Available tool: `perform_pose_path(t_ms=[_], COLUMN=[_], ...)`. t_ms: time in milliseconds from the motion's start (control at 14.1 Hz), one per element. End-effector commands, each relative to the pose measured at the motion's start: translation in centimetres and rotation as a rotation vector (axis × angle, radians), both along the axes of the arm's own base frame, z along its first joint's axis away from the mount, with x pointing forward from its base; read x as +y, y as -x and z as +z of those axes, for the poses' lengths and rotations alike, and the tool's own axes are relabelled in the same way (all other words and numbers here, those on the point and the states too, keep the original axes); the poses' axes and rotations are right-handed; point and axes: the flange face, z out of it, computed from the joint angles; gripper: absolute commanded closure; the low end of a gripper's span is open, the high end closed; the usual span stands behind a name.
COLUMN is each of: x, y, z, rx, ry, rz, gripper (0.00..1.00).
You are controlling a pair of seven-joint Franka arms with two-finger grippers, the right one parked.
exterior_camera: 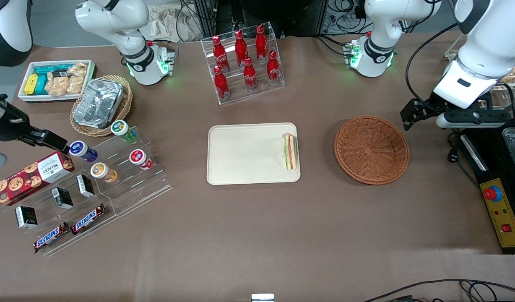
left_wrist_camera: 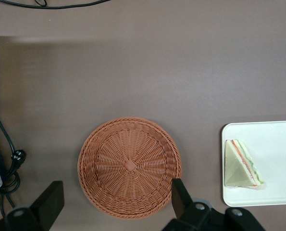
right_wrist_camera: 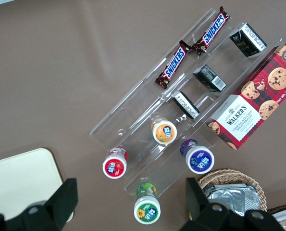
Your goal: Place sandwich from basket to tray
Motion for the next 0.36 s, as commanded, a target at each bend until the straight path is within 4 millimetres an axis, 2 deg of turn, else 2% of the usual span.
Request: perform_pose_path(t_ms=[0, 71, 284], x=[-0.2, -0.2, -0.1], y=[-2.4, -2.9, -3.0], z=[0.9, 1.1, 2.0], rx=[0.016, 0.027, 0.032], ry=[0.014, 0.015, 0.008], rz=[-0.016, -0.017, -0.017], gripper=[0.01, 0.01, 0.01])
